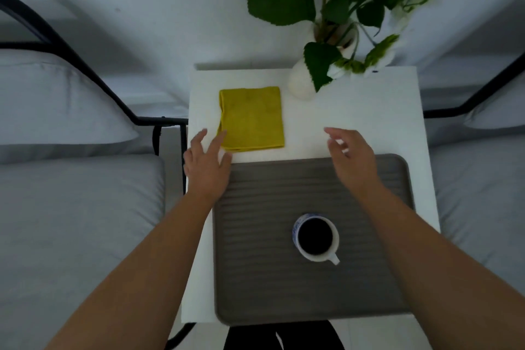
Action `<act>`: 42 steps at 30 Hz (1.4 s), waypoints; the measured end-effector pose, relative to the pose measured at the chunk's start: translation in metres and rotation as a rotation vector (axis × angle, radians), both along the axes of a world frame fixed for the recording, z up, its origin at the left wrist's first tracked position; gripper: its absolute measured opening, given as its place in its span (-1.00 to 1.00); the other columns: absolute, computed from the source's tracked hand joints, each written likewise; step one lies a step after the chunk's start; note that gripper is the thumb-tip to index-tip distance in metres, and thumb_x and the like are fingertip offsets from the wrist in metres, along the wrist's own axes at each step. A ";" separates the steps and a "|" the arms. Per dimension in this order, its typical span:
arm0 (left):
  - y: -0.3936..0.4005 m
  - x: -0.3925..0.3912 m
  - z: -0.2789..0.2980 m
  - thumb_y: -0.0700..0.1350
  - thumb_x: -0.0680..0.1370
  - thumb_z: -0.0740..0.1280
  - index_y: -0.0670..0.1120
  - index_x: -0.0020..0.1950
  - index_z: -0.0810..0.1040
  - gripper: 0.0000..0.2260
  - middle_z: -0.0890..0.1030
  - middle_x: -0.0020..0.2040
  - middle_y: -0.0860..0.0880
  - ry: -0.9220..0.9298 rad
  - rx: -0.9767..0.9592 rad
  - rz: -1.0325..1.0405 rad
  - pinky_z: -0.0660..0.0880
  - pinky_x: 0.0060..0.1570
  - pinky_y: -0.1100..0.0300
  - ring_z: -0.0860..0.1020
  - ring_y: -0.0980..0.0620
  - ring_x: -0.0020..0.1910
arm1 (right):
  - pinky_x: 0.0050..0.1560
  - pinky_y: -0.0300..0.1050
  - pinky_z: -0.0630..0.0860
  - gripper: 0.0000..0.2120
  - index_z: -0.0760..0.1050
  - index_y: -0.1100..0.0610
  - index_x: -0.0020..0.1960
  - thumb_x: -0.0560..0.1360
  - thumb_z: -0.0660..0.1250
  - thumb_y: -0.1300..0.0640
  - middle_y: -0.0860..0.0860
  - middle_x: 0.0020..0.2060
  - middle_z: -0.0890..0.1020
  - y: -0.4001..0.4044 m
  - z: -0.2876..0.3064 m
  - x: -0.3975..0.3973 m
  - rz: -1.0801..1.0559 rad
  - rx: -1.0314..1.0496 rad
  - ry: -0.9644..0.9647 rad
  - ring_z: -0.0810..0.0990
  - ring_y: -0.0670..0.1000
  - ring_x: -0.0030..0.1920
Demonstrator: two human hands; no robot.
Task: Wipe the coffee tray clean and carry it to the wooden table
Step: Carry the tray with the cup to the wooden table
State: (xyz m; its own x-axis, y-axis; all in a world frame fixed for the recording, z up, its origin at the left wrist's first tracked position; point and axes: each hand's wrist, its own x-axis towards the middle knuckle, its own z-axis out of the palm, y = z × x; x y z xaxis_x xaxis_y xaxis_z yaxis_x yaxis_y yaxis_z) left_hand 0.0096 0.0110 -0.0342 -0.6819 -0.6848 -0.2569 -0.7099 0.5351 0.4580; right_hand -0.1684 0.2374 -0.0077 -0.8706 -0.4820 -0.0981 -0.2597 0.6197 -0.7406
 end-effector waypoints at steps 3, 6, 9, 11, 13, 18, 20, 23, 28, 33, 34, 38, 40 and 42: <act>0.036 0.047 0.004 0.00 0.59 0.25 -0.03 0.50 0.24 -0.51 0.33 0.41 -0.15 0.033 0.117 0.193 0.21 0.36 -0.09 0.31 -0.19 0.36 | 0.10 0.14 0.50 -0.72 0.54 0.12 0.19 0.52 0.22 0.16 0.18 0.01 0.57 0.071 -0.002 0.013 -0.225 0.118 0.019 0.55 0.19 -0.03; 0.074 0.086 0.003 -0.03 0.60 0.22 -0.12 0.47 0.27 -0.55 0.42 0.29 -0.16 0.037 0.224 0.360 0.31 0.33 -0.14 0.40 -0.17 0.27 | 0.25 0.17 0.34 -0.66 0.44 0.15 0.29 0.52 0.23 0.15 0.29 0.17 0.48 0.126 -0.013 0.034 -0.424 0.356 0.000 0.43 0.30 0.16; 0.098 0.106 0.003 -0.03 0.64 0.12 -0.17 0.36 0.41 -0.65 0.47 0.20 -0.18 0.002 0.226 0.453 0.39 0.24 -0.09 0.46 -0.17 0.19 | 0.31 0.18 0.24 -0.57 0.37 0.19 0.33 0.53 0.22 0.01 0.30 0.24 0.43 0.157 -0.024 0.055 -0.525 0.431 -0.088 0.36 0.30 0.26; 0.109 0.112 0.004 -0.05 0.65 0.08 -0.18 0.25 0.48 -0.69 0.53 0.13 -0.17 0.007 0.205 0.487 0.41 0.11 0.00 0.50 -0.15 0.12 | 0.31 0.15 0.28 -0.50 0.40 0.23 0.30 0.50 0.15 -0.08 0.32 0.19 0.47 0.169 -0.028 0.064 -0.521 0.404 -0.118 0.38 0.29 0.23; 0.114 0.114 0.004 -0.06 0.66 0.06 -0.18 0.12 0.50 -0.71 0.56 0.01 -0.15 0.009 0.176 0.492 0.42 -0.03 0.04 0.53 -0.14 0.00 | 0.24 0.10 0.35 -0.55 0.43 0.23 0.27 0.53 0.15 -0.04 0.30 0.14 0.51 0.175 -0.029 0.064 -0.512 0.360 -0.130 0.44 0.27 0.18; 0.101 0.113 -0.005 0.00 0.67 0.01 -0.16 -0.05 0.45 -0.67 0.54 -0.12 -0.16 -0.015 0.146 0.437 0.36 -0.14 0.08 0.50 -0.13 -0.12 | 0.15 -0.03 0.39 -0.69 0.45 0.23 0.26 0.60 0.15 0.11 0.24 0.12 0.55 0.184 -0.033 0.056 -0.455 0.316 -0.110 0.51 0.21 0.13; 0.096 0.110 -0.005 0.01 0.67 -0.01 -0.15 -0.10 0.41 -0.67 0.50 -0.17 -0.13 0.002 0.146 0.404 0.32 -0.17 0.09 0.47 -0.12 -0.15 | 0.15 -0.05 0.38 -0.69 0.45 0.25 0.27 0.61 0.15 0.12 0.25 0.11 0.56 0.186 -0.035 0.055 -0.427 0.309 -0.069 0.51 0.20 0.12; 0.095 0.106 -0.001 -0.02 0.68 -0.01 -0.16 -0.10 0.39 -0.69 0.47 -0.19 -0.13 0.039 0.129 0.414 0.25 -0.20 0.15 0.43 -0.07 -0.19 | 0.15 -0.06 0.38 -0.68 0.45 0.28 0.26 0.61 0.15 0.12 0.26 0.10 0.56 0.185 -0.040 0.059 -0.409 0.283 -0.004 0.52 0.21 0.12; 0.095 0.108 0.005 -0.08 0.68 0.01 -0.15 -0.14 0.33 -0.73 0.39 -0.29 -0.04 0.115 0.080 0.440 0.10 -0.31 0.22 0.35 -0.01 -0.23 | 0.06 -0.23 0.31 -0.71 0.47 0.25 0.24 0.61 0.15 0.14 0.23 0.04 0.56 0.180 -0.042 0.063 -0.405 0.241 0.030 0.52 0.16 0.07; 0.084 0.122 0.016 -0.04 0.68 0.03 -0.17 -0.12 0.40 -0.70 0.45 -0.22 -0.12 0.188 0.056 0.449 0.15 -0.30 0.21 0.39 -0.03 -0.21 | 0.06 -0.16 0.37 -0.70 0.48 0.22 0.24 0.62 0.13 0.11 0.21 0.00 0.55 0.172 -0.024 0.064 -0.371 0.198 0.050 0.52 0.13 0.01; 0.082 0.125 0.021 -0.04 0.68 0.04 -0.19 -0.11 0.42 -0.69 0.45 -0.21 -0.14 0.193 0.042 0.454 0.15 -0.29 0.20 0.39 -0.03 -0.21 | 0.04 -0.19 0.35 -0.70 0.48 0.22 0.24 0.62 0.14 0.11 0.22 -0.01 0.55 0.170 -0.018 0.065 -0.362 0.193 0.061 0.51 0.12 -0.01; 0.075 0.138 0.054 -0.08 0.68 0.06 -0.24 -0.16 0.39 -0.69 0.44 -0.23 -0.15 0.179 -0.017 0.458 0.13 -0.26 0.16 0.38 -0.05 -0.23 | -0.09 -0.33 0.22 -0.72 0.49 0.27 0.24 0.61 0.16 0.17 0.26 -0.08 0.54 0.158 0.018 0.072 -0.283 0.205 0.101 0.44 0.06 -0.11; 0.070 0.150 0.072 -0.06 0.67 0.07 -0.20 -0.19 0.38 -0.68 0.46 -0.24 -0.15 0.163 -0.016 0.484 0.19 -0.24 0.12 0.40 -0.07 -0.22 | -0.12 -0.27 0.23 -0.73 0.49 0.30 0.22 0.61 0.18 0.19 0.27 -0.11 0.54 0.153 0.040 0.075 -0.240 0.210 0.116 0.48 0.14 -0.10; 0.065 0.162 0.094 -0.02 0.66 0.08 -0.21 -0.18 0.42 -0.66 0.49 -0.24 -0.16 0.161 -0.001 0.521 0.26 -0.23 0.09 0.44 -0.10 -0.21 | -0.19 -0.22 0.21 -0.76 0.51 0.32 0.15 0.60 0.18 0.21 0.26 -0.17 0.53 0.148 0.060 0.078 -0.191 0.204 0.143 0.47 0.14 -0.14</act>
State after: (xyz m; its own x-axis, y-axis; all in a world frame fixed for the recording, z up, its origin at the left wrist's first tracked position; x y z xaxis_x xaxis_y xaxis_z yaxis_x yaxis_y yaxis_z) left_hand 0.1717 0.0761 0.0596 -0.2828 -0.9428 -0.1765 -0.8024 0.1317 0.5821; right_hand -0.0902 0.3852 0.0523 -0.9556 -0.2911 -0.0458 -0.2166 0.7992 -0.5607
